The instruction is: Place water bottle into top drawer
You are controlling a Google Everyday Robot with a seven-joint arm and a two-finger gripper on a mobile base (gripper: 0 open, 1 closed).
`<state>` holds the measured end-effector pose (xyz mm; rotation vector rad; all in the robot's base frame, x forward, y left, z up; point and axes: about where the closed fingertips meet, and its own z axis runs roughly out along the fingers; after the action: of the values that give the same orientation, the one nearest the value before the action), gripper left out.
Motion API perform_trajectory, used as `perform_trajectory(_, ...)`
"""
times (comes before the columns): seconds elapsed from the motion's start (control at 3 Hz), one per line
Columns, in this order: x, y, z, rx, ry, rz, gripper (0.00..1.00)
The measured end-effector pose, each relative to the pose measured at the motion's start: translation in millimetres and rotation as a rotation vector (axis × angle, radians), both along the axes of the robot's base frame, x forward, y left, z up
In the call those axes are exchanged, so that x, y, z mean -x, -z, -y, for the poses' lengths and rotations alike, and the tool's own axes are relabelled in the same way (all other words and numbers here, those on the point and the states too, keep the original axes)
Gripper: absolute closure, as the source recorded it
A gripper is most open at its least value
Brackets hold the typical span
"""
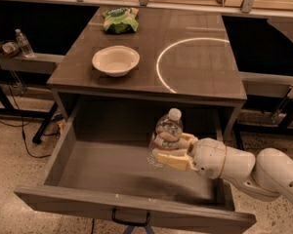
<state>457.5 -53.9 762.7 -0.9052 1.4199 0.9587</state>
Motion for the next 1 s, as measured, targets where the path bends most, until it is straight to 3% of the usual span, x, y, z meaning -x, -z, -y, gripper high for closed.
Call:
perform_trajectory(0.67, -7, 33, -28, 0.119, -0.020, 0.117, 1.00)
perform_trajectory(1.0, -14, 53, -43, 0.178, -0.054, 0.150, 1.00)
